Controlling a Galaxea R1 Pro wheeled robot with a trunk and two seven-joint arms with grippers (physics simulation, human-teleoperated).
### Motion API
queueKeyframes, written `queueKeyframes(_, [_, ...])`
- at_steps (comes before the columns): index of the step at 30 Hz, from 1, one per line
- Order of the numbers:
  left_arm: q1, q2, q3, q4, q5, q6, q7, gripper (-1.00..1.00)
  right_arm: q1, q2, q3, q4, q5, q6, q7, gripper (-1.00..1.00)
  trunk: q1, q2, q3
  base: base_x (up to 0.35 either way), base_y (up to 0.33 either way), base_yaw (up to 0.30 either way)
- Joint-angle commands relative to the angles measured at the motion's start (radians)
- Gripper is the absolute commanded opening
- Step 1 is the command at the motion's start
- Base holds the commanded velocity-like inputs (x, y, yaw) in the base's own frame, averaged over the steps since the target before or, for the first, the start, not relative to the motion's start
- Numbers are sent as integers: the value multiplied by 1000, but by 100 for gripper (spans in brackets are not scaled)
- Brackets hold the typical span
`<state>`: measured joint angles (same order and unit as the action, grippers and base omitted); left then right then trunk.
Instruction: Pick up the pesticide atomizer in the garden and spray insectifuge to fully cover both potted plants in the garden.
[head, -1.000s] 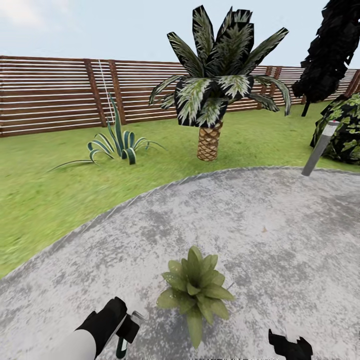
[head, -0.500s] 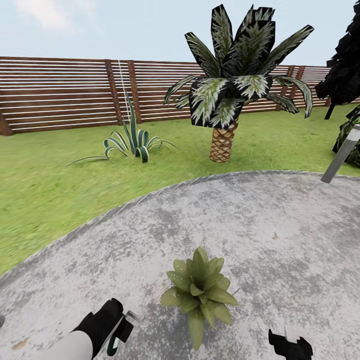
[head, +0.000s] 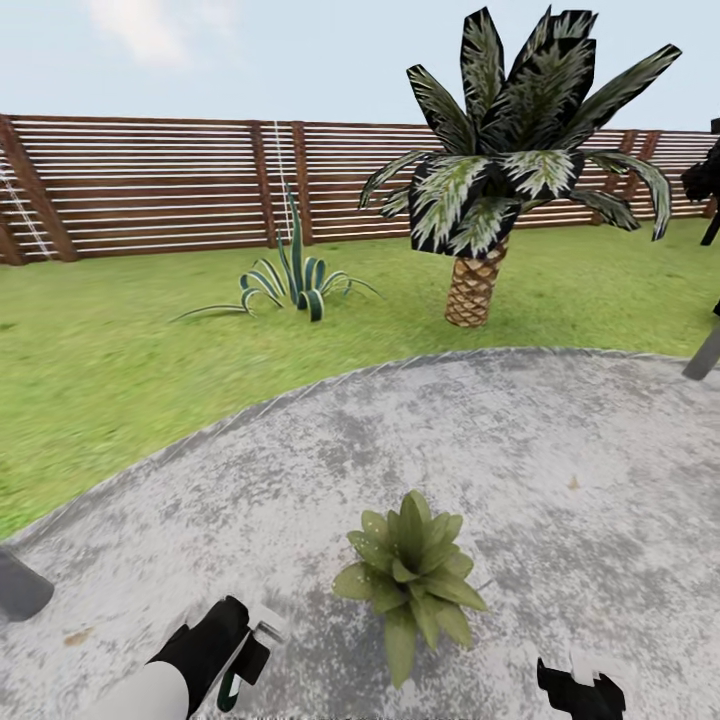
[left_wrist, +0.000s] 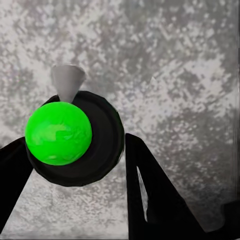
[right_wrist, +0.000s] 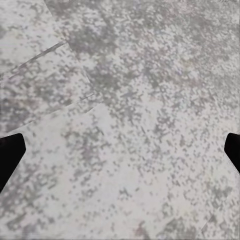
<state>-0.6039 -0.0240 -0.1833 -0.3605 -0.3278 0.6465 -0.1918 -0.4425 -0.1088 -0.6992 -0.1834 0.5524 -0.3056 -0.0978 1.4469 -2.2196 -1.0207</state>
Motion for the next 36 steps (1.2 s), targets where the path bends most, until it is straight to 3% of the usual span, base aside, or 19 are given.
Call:
queueKeyframes(1, [-1, 0, -3, -1, -11, 4, -8, -100, -1, 0, -7, 2, 11, -4, -3, 100, 0, 0, -1, -35, -225, 253])
queueKeyframes(12, [-1, -2, 2, -9, -3, 1, -5, -100, -1, 0, -6, 2, 11, -4, -3, 100, 0, 0, -1, 32, -201, 69])
queueKeyframes(13, [-1, -5, 4, -13, -1, 1, -7, -100, -1, 0, -6, 2, 11, -4, -3, 100, 0, 0, -1, 11, -13, 235])
queueKeyframes(15, [-1, -35, 5, -16, -1, 0, -3, -100, -1, 0, -7, 2, 11, -4, -3, 100, 0, 0, -1, 3, -4, 92])
queueKeyframes(18, [-8, -44, 3, -17, -3, -1, 0, -100, -1, 0, -8, 1, 11, -4, -3, 100, 0, 0, -1, 1, -1, 27])
queueKeyframes(25, [-19, -17, -1, -17, -13, -4, -5, -100, -1, 0, -7, 2, 11, -4, -3, 100, 0, 0, -1, 0, 0, 2])
queueKeyframes(29, [-7, 31, -1, -17, -10, -20, -15, -100, -1, 0, -7, 2, 11, -4, -3, 100, 0, 0, -1, 0, 0, 0])
queueKeyframes(36, [-4, 27, -1, -18, -9, -56, -15, -100, -1, 0, -8, 0, 10, -5, -3, 100, 0, 0, -1, 0, 0, 0])
